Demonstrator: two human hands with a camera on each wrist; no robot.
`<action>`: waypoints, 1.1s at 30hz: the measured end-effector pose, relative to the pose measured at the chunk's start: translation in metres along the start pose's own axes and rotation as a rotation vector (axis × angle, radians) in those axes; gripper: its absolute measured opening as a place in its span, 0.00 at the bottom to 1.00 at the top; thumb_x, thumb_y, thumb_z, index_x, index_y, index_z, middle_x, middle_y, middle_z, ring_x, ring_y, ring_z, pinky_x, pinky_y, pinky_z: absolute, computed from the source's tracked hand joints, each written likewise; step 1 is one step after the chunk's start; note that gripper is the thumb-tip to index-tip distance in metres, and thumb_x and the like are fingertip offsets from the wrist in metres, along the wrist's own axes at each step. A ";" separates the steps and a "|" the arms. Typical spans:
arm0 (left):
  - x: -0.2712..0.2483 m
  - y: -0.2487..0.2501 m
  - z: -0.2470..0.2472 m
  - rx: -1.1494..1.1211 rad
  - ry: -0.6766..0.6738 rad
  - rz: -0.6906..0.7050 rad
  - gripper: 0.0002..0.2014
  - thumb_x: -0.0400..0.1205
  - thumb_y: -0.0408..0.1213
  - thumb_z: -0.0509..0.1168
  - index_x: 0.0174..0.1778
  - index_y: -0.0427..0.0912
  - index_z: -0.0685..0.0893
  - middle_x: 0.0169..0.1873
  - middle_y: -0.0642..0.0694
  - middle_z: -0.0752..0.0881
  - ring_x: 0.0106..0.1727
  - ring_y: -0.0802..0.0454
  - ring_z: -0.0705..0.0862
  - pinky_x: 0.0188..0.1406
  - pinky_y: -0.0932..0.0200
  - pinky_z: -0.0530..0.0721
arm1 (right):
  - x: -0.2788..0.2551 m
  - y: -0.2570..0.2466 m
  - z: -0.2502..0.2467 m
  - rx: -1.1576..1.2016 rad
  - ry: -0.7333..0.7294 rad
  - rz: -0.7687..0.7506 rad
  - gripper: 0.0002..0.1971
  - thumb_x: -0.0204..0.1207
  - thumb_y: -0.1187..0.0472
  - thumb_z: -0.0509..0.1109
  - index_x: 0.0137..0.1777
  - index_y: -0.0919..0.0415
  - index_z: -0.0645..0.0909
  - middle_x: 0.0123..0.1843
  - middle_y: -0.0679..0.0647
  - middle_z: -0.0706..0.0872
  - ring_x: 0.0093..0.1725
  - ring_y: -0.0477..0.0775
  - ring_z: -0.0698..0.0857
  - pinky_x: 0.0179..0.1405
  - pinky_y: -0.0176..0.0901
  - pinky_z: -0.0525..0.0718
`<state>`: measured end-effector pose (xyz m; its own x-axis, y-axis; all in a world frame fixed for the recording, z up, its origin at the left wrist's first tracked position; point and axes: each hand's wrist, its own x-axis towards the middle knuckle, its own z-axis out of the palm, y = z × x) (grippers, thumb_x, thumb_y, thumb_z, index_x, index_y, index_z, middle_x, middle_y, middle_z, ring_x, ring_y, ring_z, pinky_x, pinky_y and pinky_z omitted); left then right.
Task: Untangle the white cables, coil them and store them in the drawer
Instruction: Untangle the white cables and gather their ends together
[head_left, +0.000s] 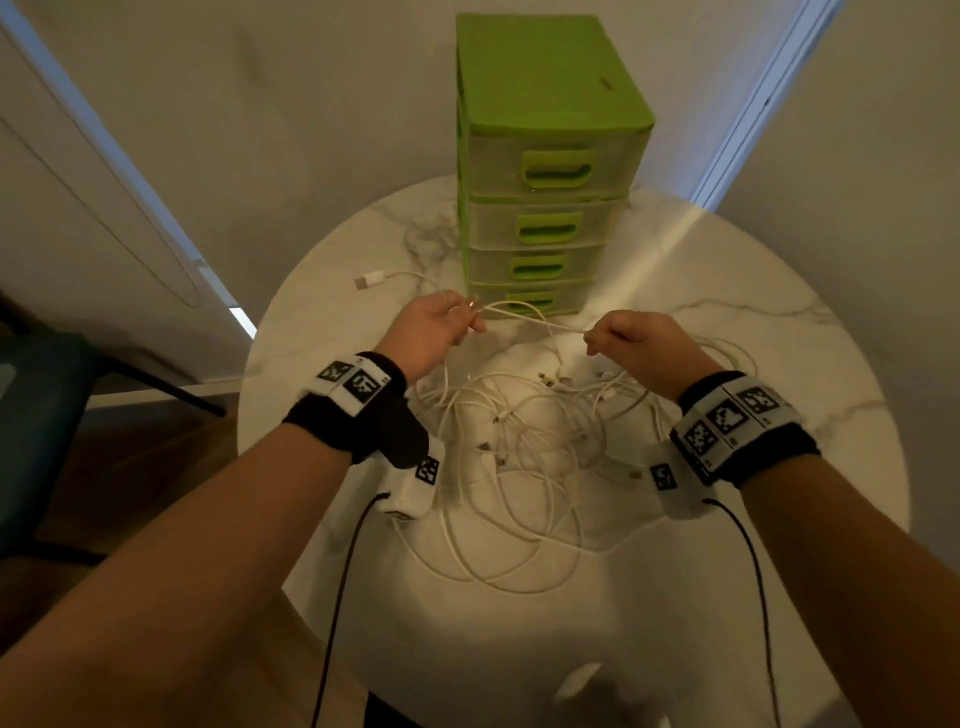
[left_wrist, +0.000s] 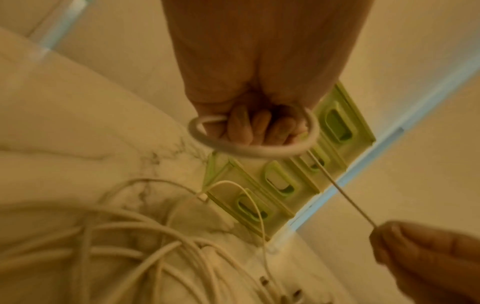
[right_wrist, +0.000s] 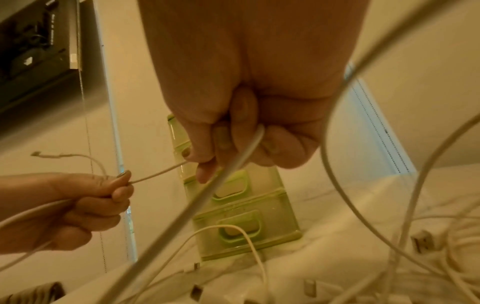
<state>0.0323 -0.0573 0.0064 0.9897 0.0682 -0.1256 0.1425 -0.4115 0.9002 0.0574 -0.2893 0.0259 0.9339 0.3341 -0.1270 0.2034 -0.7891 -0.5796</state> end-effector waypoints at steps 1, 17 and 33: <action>0.005 -0.004 0.004 0.118 0.019 0.076 0.09 0.84 0.35 0.61 0.51 0.39 0.86 0.40 0.45 0.81 0.42 0.54 0.78 0.45 0.63 0.75 | 0.004 0.003 0.002 -0.010 -0.004 -0.022 0.10 0.80 0.59 0.63 0.41 0.59 0.83 0.39 0.49 0.81 0.43 0.49 0.77 0.38 0.35 0.69; -0.012 -0.011 0.046 0.485 0.243 0.496 0.15 0.85 0.44 0.59 0.36 0.45 0.86 0.25 0.46 0.76 0.28 0.55 0.72 0.36 0.58 0.68 | 0.001 0.005 0.033 0.140 0.209 -0.402 0.10 0.80 0.62 0.62 0.42 0.60 0.84 0.25 0.49 0.74 0.18 0.38 0.73 0.18 0.23 0.67; -0.070 0.022 0.101 0.532 0.251 0.534 0.13 0.85 0.35 0.59 0.57 0.32 0.84 0.44 0.41 0.84 0.48 0.47 0.80 0.38 0.63 0.71 | -0.044 0.003 0.020 -0.027 0.194 -0.486 0.18 0.80 0.62 0.63 0.27 0.58 0.72 0.25 0.51 0.71 0.27 0.46 0.70 0.28 0.39 0.67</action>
<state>-0.0325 -0.1625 -0.0073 0.9027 -0.0840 0.4219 -0.3027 -0.8209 0.4843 0.0107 -0.2962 0.0133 0.7669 0.5650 0.3044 0.6316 -0.5808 -0.5136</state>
